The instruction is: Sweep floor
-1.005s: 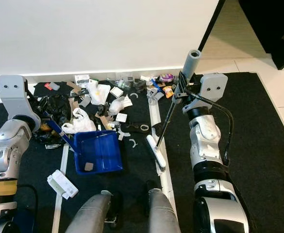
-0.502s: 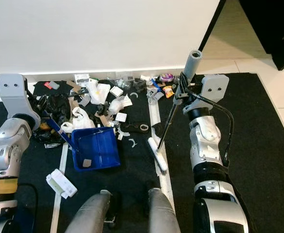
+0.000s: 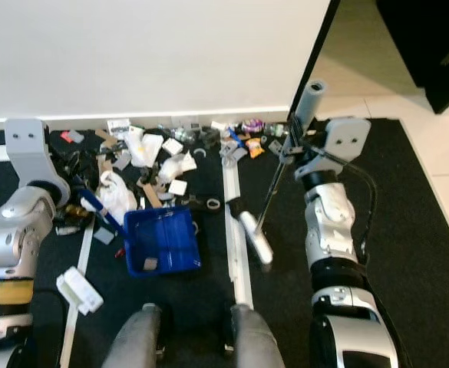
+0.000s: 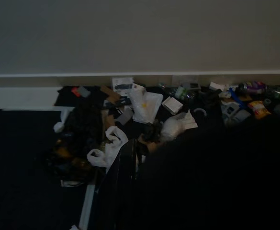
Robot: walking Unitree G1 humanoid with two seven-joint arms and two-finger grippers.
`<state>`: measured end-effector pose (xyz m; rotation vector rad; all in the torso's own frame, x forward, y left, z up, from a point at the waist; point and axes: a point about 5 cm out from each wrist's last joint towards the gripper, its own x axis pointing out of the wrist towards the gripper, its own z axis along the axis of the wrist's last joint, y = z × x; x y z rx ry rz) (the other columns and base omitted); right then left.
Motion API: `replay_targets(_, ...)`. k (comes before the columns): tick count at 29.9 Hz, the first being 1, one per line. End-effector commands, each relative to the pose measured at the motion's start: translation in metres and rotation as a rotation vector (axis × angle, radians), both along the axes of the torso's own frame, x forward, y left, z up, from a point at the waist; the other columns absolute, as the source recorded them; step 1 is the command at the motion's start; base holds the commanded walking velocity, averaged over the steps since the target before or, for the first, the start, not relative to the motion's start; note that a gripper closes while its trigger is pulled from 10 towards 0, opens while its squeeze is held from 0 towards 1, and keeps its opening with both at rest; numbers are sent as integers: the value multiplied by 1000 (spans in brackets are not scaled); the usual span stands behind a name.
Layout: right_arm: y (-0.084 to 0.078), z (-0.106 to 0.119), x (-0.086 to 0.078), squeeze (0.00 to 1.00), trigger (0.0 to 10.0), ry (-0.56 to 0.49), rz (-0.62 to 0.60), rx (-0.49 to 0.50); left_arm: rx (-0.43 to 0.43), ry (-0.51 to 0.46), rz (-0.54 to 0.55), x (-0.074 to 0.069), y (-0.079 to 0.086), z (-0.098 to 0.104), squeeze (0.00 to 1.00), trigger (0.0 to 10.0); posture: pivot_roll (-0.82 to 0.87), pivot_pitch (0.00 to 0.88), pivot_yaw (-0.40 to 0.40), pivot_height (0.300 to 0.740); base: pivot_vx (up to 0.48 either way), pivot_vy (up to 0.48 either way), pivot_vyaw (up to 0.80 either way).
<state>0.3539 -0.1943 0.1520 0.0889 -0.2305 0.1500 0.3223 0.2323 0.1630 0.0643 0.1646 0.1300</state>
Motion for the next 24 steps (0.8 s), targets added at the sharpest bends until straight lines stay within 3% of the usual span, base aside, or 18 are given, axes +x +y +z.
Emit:
replay_targets(1, 0, 2, -2, 0, 10000, -16, 0, 10, 5, 10, 26, -2, 5, -2, 0, 10000, -1, 195, 41, 740, 0, -251, 0)
replay_targets(10, 0, 2, -2, 0, 10000, -15, 2, 11, 10, 20, 35, -1, 6, -4, 0, 10000, -2, 195, 41, 740, 0, -259, 0)
replay_targets(24, 1, 2, -2, 0, 10000, -17, 8, 12, 3, 30, 33, 0, 5, -6, 0, 10000, -2, 192, 40, 740, 0, 0, 0)
